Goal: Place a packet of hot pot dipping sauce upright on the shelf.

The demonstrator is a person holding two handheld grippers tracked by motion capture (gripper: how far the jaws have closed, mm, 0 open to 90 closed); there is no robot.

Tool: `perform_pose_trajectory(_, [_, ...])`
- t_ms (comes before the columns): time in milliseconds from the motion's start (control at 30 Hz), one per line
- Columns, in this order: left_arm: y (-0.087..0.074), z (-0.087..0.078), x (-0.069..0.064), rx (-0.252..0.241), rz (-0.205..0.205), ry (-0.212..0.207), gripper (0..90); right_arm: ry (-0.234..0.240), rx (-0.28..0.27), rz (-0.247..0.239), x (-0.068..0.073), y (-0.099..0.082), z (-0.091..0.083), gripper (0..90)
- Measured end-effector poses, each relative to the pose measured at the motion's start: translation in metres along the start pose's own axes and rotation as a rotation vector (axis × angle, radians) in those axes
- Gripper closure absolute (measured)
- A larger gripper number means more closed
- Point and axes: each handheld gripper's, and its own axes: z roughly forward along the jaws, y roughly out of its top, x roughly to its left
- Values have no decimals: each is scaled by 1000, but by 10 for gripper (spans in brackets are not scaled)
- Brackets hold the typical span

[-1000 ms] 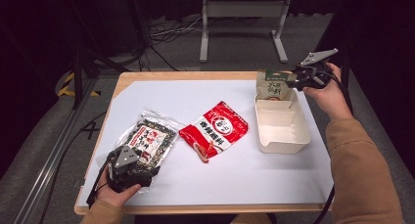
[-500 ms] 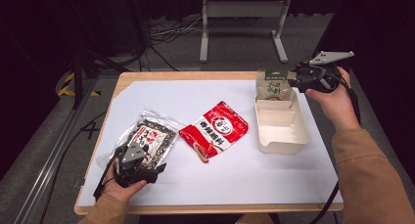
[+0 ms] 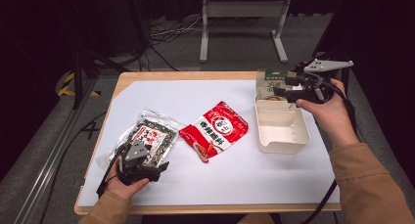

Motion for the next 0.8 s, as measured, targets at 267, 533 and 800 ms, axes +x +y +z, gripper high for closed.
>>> perform_pose_trajectory(267, [0, 0, 1, -2, 1, 6, 153, 32, -16, 22, 23, 1, 1, 392])
perform_pose_trajectory(533, [0, 0, 0, -2, -2, 2, 152, 44, -12, 16, 33, -3, 9, 408])
perform_pose_trajectory(800, [-2, -1, 0, -5, -14, 7, 151, 74, 40, -10, 45, -4, 31, 384])
